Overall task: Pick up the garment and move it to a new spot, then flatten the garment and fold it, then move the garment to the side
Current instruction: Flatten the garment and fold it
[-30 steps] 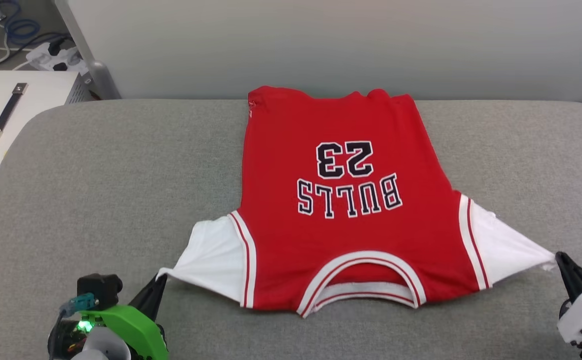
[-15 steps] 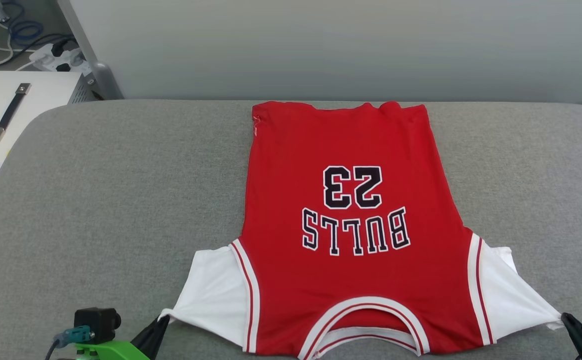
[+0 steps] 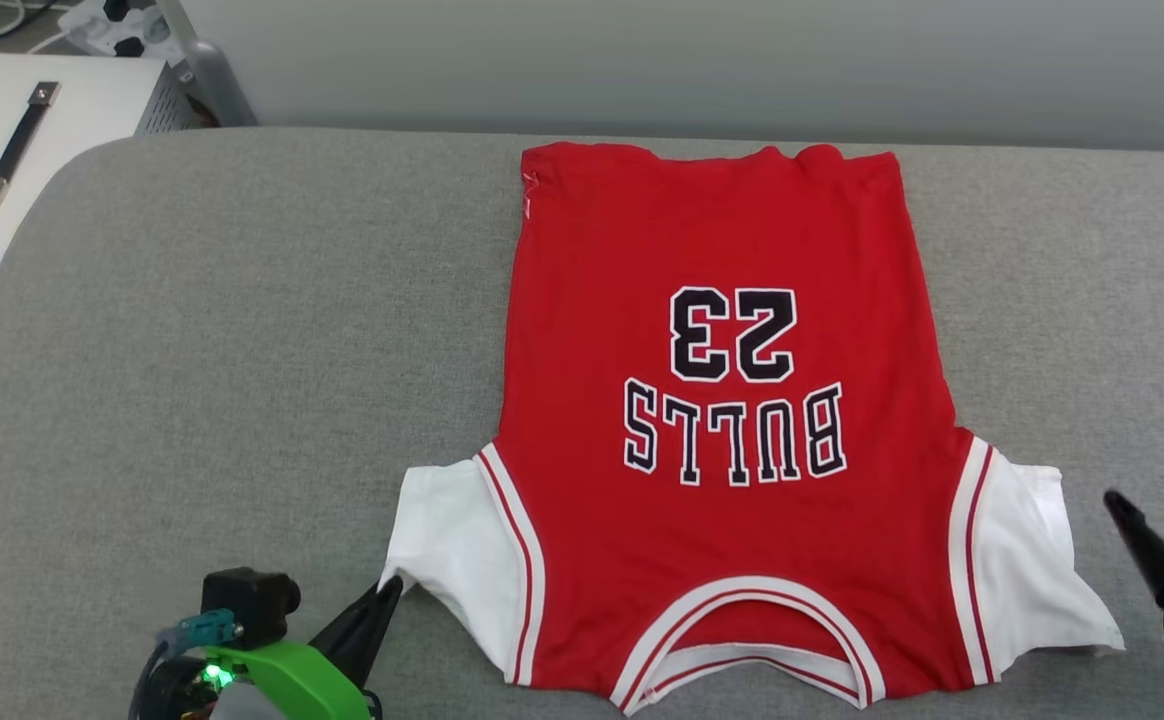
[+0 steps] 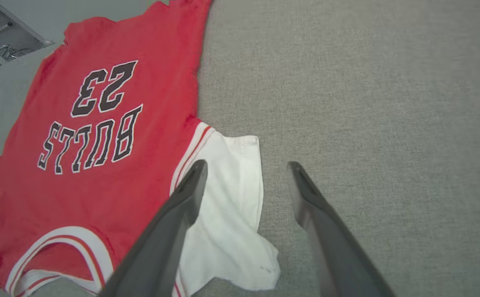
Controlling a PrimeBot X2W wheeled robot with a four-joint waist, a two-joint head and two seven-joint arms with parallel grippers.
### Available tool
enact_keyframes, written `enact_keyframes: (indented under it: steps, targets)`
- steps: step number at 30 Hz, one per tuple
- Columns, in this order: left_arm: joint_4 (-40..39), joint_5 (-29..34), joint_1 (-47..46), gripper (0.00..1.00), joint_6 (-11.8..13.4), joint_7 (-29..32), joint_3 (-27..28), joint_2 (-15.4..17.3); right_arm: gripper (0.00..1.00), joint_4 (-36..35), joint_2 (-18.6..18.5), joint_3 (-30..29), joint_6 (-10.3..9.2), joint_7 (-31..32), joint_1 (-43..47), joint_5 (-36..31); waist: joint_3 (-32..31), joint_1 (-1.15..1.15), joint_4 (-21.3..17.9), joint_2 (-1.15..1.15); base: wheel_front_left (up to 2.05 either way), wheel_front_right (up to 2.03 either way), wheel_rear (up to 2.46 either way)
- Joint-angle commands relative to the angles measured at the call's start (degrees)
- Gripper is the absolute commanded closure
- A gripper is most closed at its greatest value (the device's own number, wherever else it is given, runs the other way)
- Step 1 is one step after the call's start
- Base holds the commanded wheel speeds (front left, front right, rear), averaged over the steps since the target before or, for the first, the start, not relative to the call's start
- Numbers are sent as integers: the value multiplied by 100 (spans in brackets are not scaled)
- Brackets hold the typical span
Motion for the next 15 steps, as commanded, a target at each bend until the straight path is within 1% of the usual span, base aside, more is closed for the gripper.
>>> enact_keyframes:
  steps: [1, 4, 5, 10, 12, 15]
  targets:
    - [-146, 102, -120, 100, 76, 67, -38, 10, 0, -156, -16, -31, -5, 221, -333, 95, 301, 0, 138, 0, 0, 0, 0]
    - [-446, 161, -165, 100, 153, 160, -89, 8, 0, -323, -78, -21, -5, 761, -913, 119, 594, 0, 257, 0, 0, 0, 0]
    - [-808, 236, -303, 100, 205, 259, -143, -3, 0, -256, -33, 5, -5, 1608, -1894, 111, 1028, 0, 503, 0, 0, 0, 0]
    - [-1221, 366, -525, 100, 226, 360, -260, -63, 0, 199, -5, -103, -5, 3052, -3312, -231, 1641, 0, 886, 0, 0, 0, 0]
    - [-1351, 418, -619, 100, 217, 400, -328, -108, 0, 460, -33, -146, -5, 3546, -3916, -441, 1873, 0, 1047, 0, 0, 0, 0]
    - [-1480, 477, -761, 100, 200, 443, -414, -186, 0, 853, -121, -135, -5, 4073, -4759, -790, 2179, 0, 1274, 0, 0, 0, 0]
